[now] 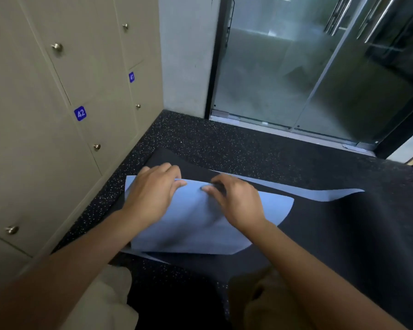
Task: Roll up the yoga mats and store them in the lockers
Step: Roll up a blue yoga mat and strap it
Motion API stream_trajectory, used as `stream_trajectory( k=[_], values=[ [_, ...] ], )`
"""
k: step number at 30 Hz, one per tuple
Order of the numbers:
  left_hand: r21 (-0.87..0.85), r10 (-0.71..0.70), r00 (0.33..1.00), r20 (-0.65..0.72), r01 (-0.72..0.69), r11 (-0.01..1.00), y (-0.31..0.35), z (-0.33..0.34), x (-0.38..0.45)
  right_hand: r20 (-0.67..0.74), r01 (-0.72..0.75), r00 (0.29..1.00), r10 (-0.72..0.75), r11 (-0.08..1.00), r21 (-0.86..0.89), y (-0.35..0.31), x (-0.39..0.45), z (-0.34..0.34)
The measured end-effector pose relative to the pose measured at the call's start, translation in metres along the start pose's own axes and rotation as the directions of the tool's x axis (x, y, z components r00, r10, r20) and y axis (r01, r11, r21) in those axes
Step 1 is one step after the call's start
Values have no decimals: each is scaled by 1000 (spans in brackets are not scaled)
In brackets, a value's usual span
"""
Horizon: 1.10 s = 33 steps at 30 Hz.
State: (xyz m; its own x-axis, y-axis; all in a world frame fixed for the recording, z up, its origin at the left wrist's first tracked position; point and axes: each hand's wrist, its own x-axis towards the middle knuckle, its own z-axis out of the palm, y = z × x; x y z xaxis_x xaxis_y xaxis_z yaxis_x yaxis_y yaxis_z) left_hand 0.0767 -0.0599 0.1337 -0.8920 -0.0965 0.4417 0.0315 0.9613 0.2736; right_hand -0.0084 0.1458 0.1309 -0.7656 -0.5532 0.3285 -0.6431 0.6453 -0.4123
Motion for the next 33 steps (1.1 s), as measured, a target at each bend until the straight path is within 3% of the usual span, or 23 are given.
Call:
stream_trajectory(
  k=[7,14,18,26,33],
  values=[
    [-80,1,998,70,5,997,-4,-54,-11,68,-17,998,17,1000,-8,62,-46,-56],
    [-118,-57,998,5,57,991,11,-113,-30,-87,97,991,-100,994,-41,19,-51,-99],
    [-79,-33,998,-58,29,996,32,-157,-26,-172,80,981,-94,993,-82,-8,-38,-134],
    [23,-105,985,-139,109,994,72,-242,4,-282,116,949,-143,987,-112,-58,-20,-225],
    [-55,-82,992,-99,76,996,115,-297,-54,-334,265,895,-297,954,-139,-88,-85,-283]
  ],
)
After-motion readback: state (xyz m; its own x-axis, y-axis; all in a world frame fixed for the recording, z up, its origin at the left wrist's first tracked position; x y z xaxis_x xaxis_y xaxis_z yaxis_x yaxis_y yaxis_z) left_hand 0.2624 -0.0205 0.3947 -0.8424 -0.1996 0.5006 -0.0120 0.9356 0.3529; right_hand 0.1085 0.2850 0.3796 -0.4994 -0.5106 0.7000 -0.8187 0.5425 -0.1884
